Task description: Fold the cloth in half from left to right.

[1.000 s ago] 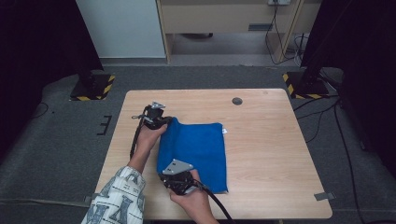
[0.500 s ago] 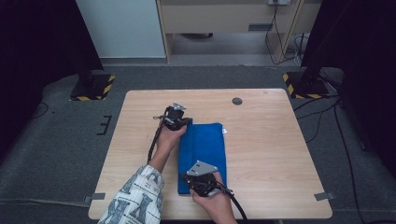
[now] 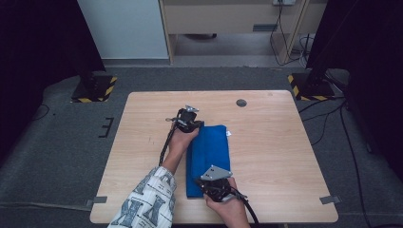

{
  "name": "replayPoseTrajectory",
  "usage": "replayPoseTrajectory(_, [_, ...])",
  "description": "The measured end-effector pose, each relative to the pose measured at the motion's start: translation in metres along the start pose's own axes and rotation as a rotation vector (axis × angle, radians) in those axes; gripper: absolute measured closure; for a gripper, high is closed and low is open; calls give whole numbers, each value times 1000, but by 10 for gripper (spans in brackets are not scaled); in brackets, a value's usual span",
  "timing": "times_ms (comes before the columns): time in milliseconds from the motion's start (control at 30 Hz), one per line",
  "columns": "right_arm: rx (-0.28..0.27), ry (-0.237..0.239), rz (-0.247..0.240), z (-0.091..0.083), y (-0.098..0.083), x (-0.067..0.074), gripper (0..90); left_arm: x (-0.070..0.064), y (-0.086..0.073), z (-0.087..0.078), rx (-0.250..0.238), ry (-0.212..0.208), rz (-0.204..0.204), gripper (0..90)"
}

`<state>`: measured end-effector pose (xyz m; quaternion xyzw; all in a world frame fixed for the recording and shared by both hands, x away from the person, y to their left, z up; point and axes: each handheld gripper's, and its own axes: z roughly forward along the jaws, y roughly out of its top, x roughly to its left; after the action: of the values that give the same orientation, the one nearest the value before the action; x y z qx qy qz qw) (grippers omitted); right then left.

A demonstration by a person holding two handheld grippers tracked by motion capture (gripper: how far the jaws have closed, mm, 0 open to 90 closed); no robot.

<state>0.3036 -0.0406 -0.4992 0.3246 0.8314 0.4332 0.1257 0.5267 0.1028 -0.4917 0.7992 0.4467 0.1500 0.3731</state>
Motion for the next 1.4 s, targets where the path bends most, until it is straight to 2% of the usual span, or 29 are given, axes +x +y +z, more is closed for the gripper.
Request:
replayPoseTrajectory(300, [7,-15,14,-6,-8,-7,858,-15,2,9,-2,-17,16,858])
replayPoseTrajectory(600, [10,-27,29,-11,-14,-12,857,-20,5,14,-6,-8,8,859])
replayPoseTrajectory(833, [13,-30,47,-18,-21,-19,855,-27,6,19,-15,-17,9,859])
replayPoseTrajectory(1033, [20,-35,43,-20,-23,-22,846,-32,6,27,2,-17,3,855])
replayPoseTrajectory(1233, [26,-55,66,-22,-28,-30,828,-33,6,31,-3,-39,-25,831])
replayPoseTrajectory(1400, [30,-75,76,-29,-30,-35,827,-38,9,33,0,-49,-21,836])
